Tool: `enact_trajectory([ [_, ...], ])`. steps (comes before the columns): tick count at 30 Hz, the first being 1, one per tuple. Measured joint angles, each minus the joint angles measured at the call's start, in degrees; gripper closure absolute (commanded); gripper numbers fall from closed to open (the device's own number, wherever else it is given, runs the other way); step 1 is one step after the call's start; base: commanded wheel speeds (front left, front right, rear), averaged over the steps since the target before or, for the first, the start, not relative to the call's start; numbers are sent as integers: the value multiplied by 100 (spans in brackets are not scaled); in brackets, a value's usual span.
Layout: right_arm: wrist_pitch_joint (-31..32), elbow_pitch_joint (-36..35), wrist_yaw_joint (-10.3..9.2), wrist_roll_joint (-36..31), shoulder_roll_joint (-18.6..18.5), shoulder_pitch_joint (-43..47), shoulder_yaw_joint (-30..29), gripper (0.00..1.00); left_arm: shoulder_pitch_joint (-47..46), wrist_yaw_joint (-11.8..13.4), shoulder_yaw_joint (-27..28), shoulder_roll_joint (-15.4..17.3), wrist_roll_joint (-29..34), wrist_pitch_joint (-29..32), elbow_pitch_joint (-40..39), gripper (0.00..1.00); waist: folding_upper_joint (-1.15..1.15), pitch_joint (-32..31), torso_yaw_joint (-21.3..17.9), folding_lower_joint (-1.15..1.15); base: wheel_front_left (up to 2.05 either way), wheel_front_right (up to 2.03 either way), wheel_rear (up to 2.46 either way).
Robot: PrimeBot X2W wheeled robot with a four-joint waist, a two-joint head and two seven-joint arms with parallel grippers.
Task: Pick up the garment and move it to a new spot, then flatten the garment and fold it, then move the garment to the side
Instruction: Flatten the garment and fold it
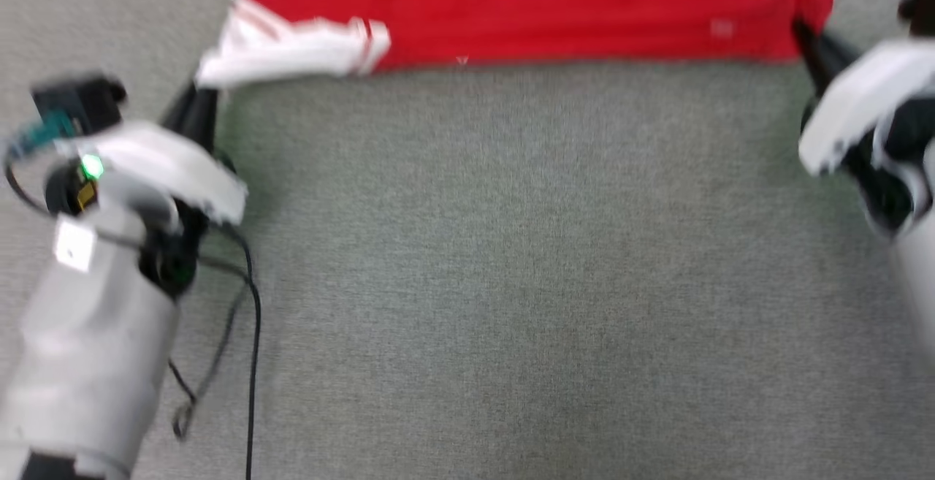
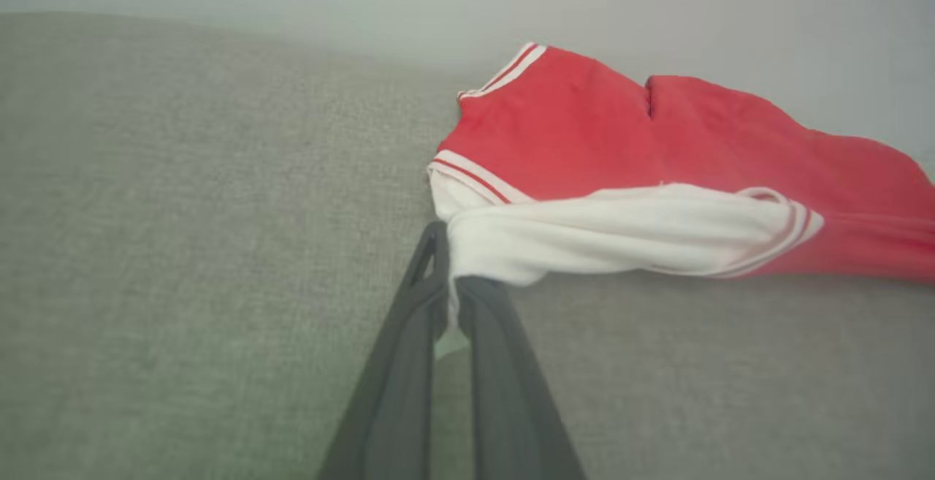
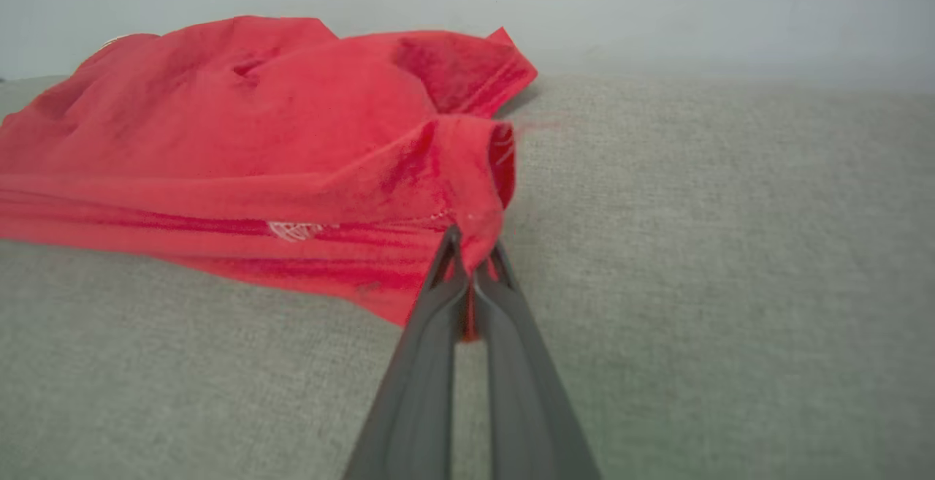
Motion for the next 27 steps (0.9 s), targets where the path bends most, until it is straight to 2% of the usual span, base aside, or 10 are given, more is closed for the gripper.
enact_trajectory([
  [4,52,-383,1,176,-165,912,-7,100,829,49,-15,-31,-42,-127,-264,100,0,-448,33,-1,0,0,0],
  [12,220,-1352,2,245,-232,2698,-417,100,2387,487,-143,-7,-112,-26,-1034,100,0,-1268,85,-2,0,0,0],
  [20,673,-2372,2,-15,189,4550,-1273,100,3953,1169,-159,170,-319,349,-2287,100,0,-1971,137,-2,0,0,0],
  [27,1241,-3395,1,-341,702,5868,-1919,100,5161,1807,-101,489,-579,923,-3544,100,0,-2421,170,-2,0,0,0],
])
